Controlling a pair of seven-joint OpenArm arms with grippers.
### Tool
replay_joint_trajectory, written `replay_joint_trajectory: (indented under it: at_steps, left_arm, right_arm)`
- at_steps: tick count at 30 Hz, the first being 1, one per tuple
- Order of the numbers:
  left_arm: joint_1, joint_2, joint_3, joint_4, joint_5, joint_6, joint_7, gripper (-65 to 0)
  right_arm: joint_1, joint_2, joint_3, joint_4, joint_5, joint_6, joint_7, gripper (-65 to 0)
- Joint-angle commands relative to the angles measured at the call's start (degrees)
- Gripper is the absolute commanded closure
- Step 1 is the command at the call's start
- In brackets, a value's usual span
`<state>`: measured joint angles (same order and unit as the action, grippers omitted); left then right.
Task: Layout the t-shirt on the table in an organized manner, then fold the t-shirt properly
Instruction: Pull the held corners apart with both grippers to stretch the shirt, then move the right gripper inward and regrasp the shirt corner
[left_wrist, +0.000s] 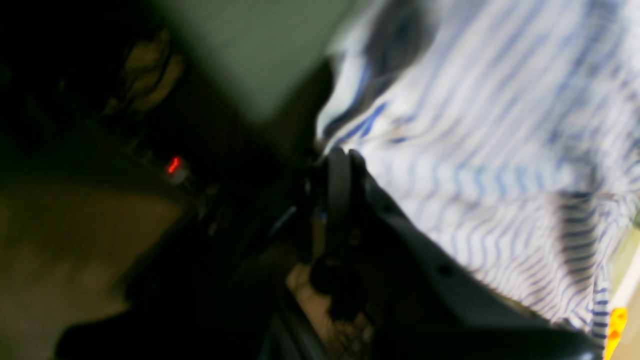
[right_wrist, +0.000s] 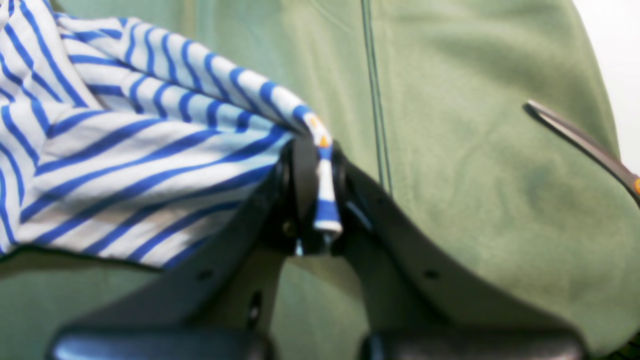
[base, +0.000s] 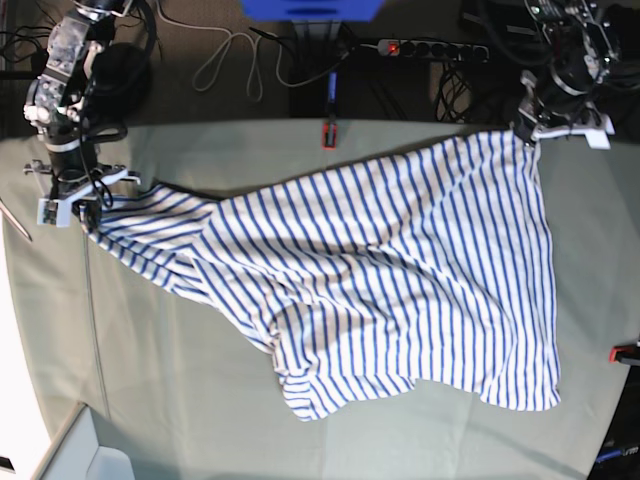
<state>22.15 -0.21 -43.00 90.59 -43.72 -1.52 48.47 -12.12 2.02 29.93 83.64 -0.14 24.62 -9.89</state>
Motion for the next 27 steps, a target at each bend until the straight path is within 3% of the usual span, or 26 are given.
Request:
replay_joint_trajectory:
  at_steps: [1, 7, 11, 17, 22, 27]
  left_arm:
    - [1.3, -0.5, -0.2, 3.4, -0.7, -0.4, -0.5, -0.1]
    - [3.7, 0.9, -0.6, 17.9, -0.7, -0.4, -1.0, -0.1]
    - [1.5, 0.7, -4.6, 21.5, -0.7, -0.4, -1.0, -0.1]
    - [-5.7, 0.5, -12.9, 20.1, -0.2, -0.4, -0.5, -0.1]
    - [-8.6, -2.7, -13.5, 13.5, -0.7, -0.4, -0.5, -0.1]
    - [-10.5, -5.9, -13.5, 4.1, -0.6, -0.5, -0.6, -0.1]
  right_arm:
    - [0.4, 0.5, 0.2, 0.9, 0.5, 0.1, 1.5, 0.0]
    - [0.3, 0.5, 0.2, 1.3, 0.5, 0.2, 1.5, 0.0]
    - [-1.5, 0.5, 0.1, 1.9, 0.5, 0.2, 1.8, 0.0]
    - [-8.3, -0.4, -7.8, 8.0, 0.6, 0.2, 1.8, 0.0]
    - [-13.2, -0.4, -15.8, 11.4, 0.6, 0.2, 1.7, 0.0]
    - [-13.5, 0.0, -17.9, 8.1, 0.6, 0.2, 1.6, 0.0]
